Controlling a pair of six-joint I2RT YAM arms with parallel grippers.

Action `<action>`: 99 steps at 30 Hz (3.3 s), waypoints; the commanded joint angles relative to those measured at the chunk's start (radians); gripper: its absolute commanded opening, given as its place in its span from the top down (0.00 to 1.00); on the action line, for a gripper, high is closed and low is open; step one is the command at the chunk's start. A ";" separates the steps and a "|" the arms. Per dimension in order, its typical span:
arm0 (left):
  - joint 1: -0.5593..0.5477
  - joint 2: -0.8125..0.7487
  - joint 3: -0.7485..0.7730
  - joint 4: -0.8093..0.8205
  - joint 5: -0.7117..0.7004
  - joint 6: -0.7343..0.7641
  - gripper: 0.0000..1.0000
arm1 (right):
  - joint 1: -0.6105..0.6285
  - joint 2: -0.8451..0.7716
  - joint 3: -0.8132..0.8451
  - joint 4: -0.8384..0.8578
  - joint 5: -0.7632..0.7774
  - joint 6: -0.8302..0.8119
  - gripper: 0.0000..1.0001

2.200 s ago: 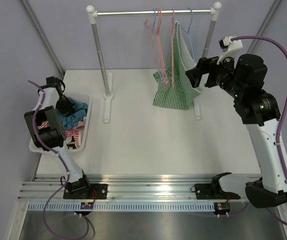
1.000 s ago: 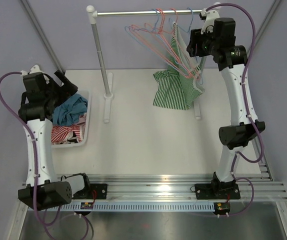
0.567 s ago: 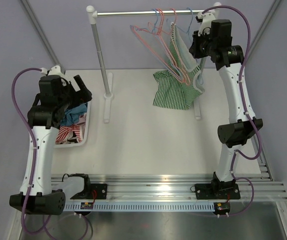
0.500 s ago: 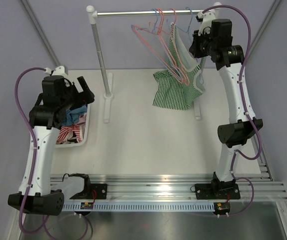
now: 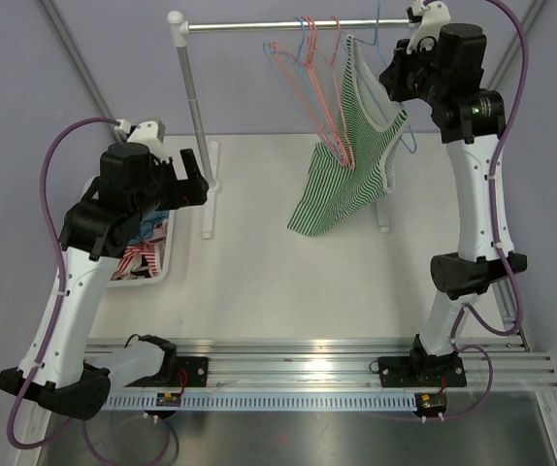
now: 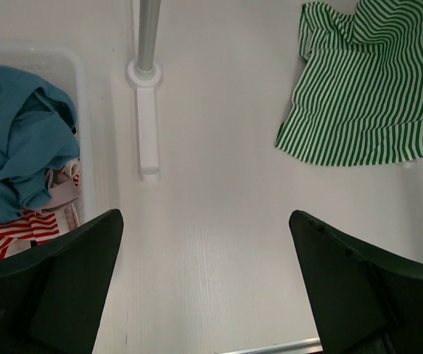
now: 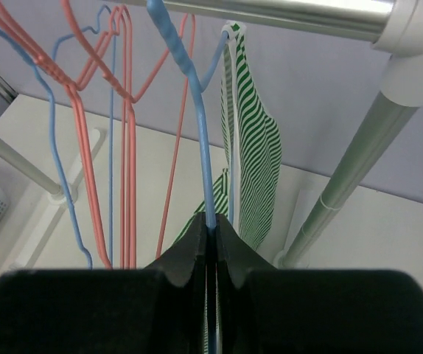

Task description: Remove the tank top from the hanger

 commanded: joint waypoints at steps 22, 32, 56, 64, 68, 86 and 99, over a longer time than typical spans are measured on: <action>-0.483 0.296 0.591 0.123 -0.215 0.154 0.01 | -0.001 -0.520 -0.390 0.141 0.004 0.179 1.00; -0.530 0.412 0.635 0.393 0.035 0.233 0.01 | -0.001 -0.844 -0.673 0.168 -0.009 0.277 1.00; -0.628 0.582 0.575 0.563 -0.024 0.271 0.39 | -0.001 -0.986 -0.737 0.214 -0.314 0.386 1.00; -0.628 0.594 0.578 0.560 -0.098 0.286 0.75 | 0.000 -0.990 -0.746 0.216 -0.325 0.378 1.00; -0.628 0.550 0.555 0.530 -0.289 0.259 1.00 | -0.003 -0.971 -0.778 0.205 -0.325 0.344 1.00; -0.271 0.186 0.428 0.184 -0.523 -0.073 1.00 | -0.001 -1.026 -1.056 0.726 -0.759 0.485 1.00; -0.263 -0.156 -0.088 0.459 0.371 0.047 1.00 | 0.000 -0.724 -1.093 1.763 -0.709 1.067 1.00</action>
